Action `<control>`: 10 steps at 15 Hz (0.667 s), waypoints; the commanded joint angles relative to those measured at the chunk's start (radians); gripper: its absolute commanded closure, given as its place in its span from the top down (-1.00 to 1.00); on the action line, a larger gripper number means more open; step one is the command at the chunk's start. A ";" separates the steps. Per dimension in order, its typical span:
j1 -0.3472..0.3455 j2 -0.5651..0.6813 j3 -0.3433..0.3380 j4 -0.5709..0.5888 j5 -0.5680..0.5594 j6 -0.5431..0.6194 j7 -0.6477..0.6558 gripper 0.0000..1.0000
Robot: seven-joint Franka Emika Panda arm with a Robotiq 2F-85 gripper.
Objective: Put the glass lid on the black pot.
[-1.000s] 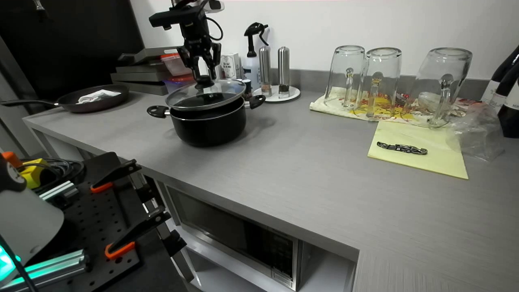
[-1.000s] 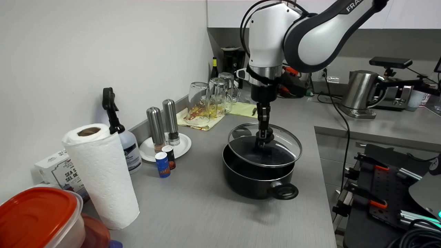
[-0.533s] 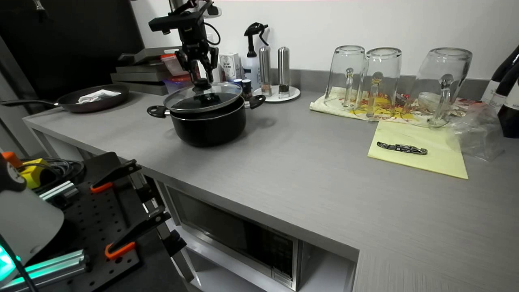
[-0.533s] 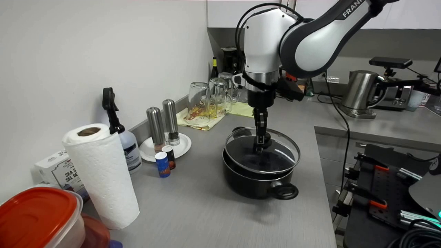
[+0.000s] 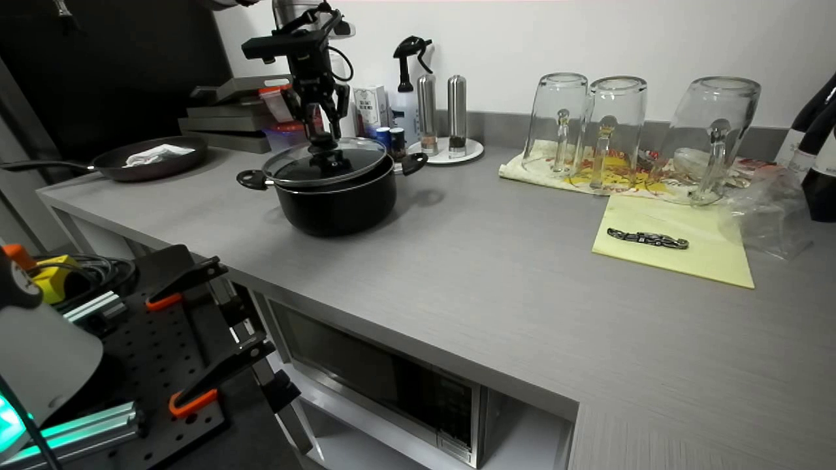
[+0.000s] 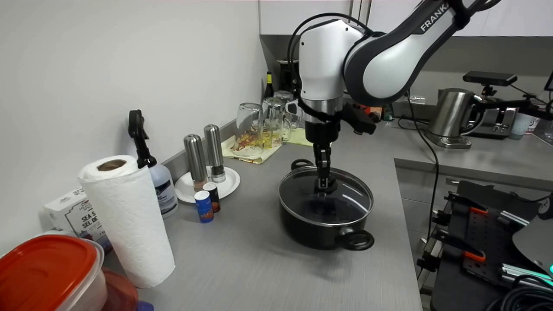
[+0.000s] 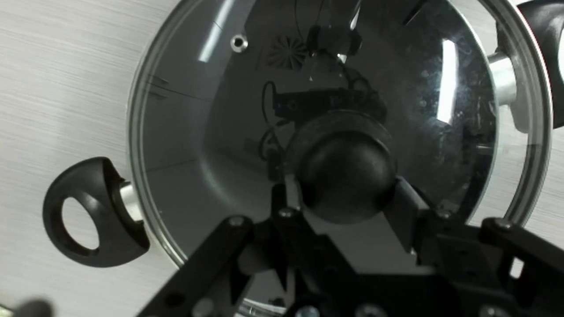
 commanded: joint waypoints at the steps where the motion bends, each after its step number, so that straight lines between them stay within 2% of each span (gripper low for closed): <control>1: 0.006 0.014 0.001 0.031 -0.019 -0.006 -0.005 -0.51; 10: -0.014 0.016 -0.013 0.033 -0.007 -0.001 -0.018 -0.51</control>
